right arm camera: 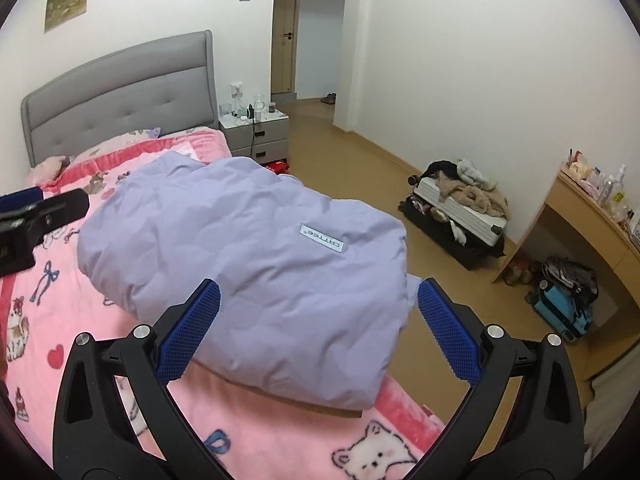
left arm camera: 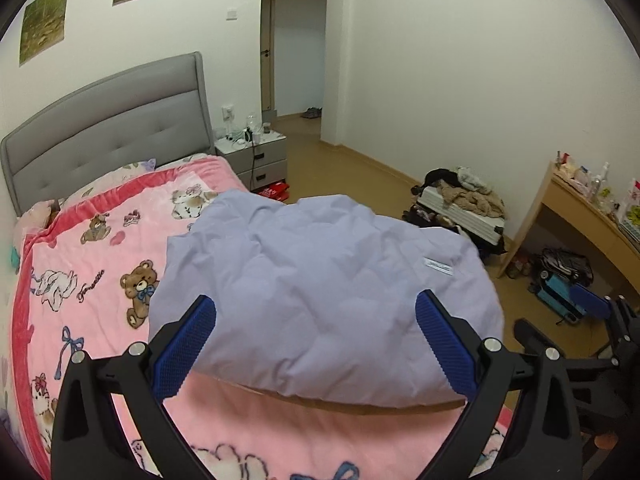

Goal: Fold large clothes

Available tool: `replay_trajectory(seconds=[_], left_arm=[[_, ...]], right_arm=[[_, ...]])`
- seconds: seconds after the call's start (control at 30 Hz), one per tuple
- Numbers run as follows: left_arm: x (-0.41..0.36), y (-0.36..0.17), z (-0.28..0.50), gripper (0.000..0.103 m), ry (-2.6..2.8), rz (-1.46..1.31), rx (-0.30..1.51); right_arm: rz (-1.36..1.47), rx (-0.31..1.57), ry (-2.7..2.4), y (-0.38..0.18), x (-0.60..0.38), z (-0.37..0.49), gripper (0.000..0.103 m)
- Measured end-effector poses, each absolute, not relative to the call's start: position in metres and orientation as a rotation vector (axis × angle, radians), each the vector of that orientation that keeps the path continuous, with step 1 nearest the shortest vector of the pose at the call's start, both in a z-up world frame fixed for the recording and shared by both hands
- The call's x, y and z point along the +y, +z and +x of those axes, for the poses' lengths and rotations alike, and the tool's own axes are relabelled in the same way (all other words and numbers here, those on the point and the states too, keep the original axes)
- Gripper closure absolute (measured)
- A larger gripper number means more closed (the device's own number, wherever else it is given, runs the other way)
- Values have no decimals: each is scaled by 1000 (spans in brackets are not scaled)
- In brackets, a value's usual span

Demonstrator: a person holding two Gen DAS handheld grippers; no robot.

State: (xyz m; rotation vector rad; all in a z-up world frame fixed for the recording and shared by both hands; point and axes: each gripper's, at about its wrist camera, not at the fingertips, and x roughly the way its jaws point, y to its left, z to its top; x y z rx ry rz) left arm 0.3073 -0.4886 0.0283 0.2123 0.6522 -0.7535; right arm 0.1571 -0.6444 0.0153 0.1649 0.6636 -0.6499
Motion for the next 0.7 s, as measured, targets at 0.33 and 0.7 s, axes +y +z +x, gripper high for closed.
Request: replay_trajectory(seconds=[0.33, 0.7], left_arm=[[-475, 39, 267, 5, -732, 207, 613], [-468, 37, 254, 5, -748, 175, 645]], right_arm=[[173, 642, -622, 23, -621, 130, 8], [165, 645, -613, 28, -616, 124, 8]])
